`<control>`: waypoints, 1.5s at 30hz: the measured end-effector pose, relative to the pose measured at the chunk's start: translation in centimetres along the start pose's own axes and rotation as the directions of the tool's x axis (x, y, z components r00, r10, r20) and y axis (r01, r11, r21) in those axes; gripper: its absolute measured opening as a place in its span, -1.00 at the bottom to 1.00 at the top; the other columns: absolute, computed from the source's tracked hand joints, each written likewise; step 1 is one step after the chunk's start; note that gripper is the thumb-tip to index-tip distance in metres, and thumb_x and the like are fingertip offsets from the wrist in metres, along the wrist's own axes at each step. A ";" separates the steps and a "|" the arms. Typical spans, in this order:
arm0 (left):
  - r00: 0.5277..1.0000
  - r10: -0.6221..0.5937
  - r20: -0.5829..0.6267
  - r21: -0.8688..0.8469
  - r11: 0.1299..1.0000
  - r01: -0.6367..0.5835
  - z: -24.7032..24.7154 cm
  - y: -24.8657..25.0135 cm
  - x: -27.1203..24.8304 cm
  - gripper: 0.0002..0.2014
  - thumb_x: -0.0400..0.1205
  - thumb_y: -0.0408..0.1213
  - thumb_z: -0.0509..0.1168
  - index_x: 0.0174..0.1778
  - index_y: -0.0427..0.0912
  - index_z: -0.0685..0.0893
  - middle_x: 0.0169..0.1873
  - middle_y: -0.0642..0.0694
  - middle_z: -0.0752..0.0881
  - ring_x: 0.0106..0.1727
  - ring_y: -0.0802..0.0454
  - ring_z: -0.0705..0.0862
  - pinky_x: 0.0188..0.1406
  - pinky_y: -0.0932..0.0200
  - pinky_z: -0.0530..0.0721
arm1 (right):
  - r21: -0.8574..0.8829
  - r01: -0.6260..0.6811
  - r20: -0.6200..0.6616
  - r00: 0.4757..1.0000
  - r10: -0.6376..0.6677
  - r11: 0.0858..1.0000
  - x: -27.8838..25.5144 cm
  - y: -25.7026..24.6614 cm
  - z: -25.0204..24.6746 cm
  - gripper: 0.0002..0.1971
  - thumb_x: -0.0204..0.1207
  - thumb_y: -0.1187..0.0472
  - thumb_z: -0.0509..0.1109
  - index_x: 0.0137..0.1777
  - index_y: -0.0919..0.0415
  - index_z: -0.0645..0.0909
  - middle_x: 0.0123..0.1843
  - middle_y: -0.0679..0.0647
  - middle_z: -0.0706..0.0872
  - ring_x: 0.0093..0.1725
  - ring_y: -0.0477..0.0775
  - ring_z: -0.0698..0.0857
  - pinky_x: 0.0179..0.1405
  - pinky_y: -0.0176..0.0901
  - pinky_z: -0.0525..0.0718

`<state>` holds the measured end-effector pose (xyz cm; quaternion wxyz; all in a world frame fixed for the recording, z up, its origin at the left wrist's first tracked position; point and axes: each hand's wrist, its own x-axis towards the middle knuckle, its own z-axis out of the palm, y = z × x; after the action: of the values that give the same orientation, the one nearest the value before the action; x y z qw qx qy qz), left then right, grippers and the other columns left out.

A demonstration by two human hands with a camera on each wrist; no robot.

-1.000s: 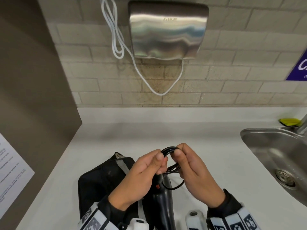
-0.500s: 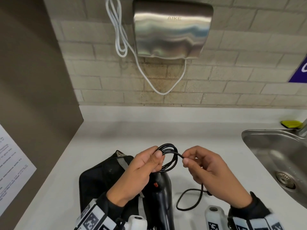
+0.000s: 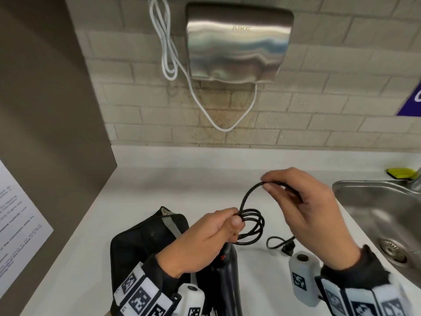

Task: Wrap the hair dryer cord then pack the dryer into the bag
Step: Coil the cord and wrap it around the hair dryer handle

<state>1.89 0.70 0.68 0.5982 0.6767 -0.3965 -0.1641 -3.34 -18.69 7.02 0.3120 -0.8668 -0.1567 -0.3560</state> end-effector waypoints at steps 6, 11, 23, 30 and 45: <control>1.000 0.011 0.021 0.081 0.997 -0.012 0.1 0.2 0.2 -0.47 0.67 0.30 0.02 -0.25 -0.16 0.41 -0.35 -0.13 0.39 -0.34 -0.02 0.38 -0.27 -0.05 0.44 | 0.133 -0.176 0.109 0.981 0.162 0.975 0.8 0.9 3.5 -0.82 0.63 0.10 0.35 0.04 0.11 0.76 -0.11 -0.02 0.75 -0.12 -0.02 0.70 -0.12 -0.13 0.62; 0.988 0.029 -0.153 0.069 0.997 -0.019 -0.2 -0.7 -0.2 -0.53 0.69 0.27 0.03 0.01 -0.02 0.66 -0.33 0.16 0.62 -0.24 0.20 0.62 -0.10 0.25 0.65 | 0.238 -0.285 0.445 0.882 0.157 0.928 -0.4 1.4 3.8 -0.54 0.46 -0.32 0.31 0.05 0.03 0.74 -0.05 -0.10 0.72 -0.06 -0.13 0.70 -0.07 -0.29 0.62; 0.970 0.021 -0.241 0.193 0.981 0.027 -0.5 0.1 0.3 -0.67 0.75 0.06 -0.01 -0.30 0.08 0.42 -0.41 0.23 0.50 -0.31 0.26 0.49 -0.21 0.27 0.53 | 0.468 -0.459 0.623 0.778 0.087 0.755 -1.0 3.2 3.6 -0.87 0.51 0.34 0.49 -0.22 0.17 0.64 -0.23 -0.06 0.66 -0.18 -0.05 0.59 -0.04 -0.12 0.54; 0.968 0.033 -0.249 0.174 0.985 0.011 -0.8 0.6 0.3 -0.69 0.74 -0.03 -0.03 0.35 0.20 0.49 -0.40 0.34 0.64 -0.29 0.31 0.64 -0.16 0.48 0.54 | 0.475 -0.496 0.672 0.738 0.065 0.727 -0.7 2.9 3.5 -0.87 0.56 0.18 0.41 -0.22 0.07 0.60 -0.02 0.34 0.62 0.04 0.26 0.64 0.28 0.22 0.59; 0.902 0.006 -0.431 0.205 0.974 0.091 -0.7 -0.6 0.9 -0.64 0.73 0.06 -0.05 -0.17 -0.06 0.51 -0.50 0.19 0.51 -0.45 0.29 0.47 -0.37 0.44 0.47 | 0.175 -0.113 -0.072 0.989 0.128 0.978 -3.8 1.1 6.9 -0.66 0.39 0.02 0.55 0.08 0.09 0.57 0.04 0.03 0.60 0.06 -0.01 0.62 0.10 -0.34 0.54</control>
<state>3.21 0.49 0.52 0.5883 0.7668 -0.2561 0.0206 -1.85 -15.25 0.04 0.4124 -0.8292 -0.1206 -0.3574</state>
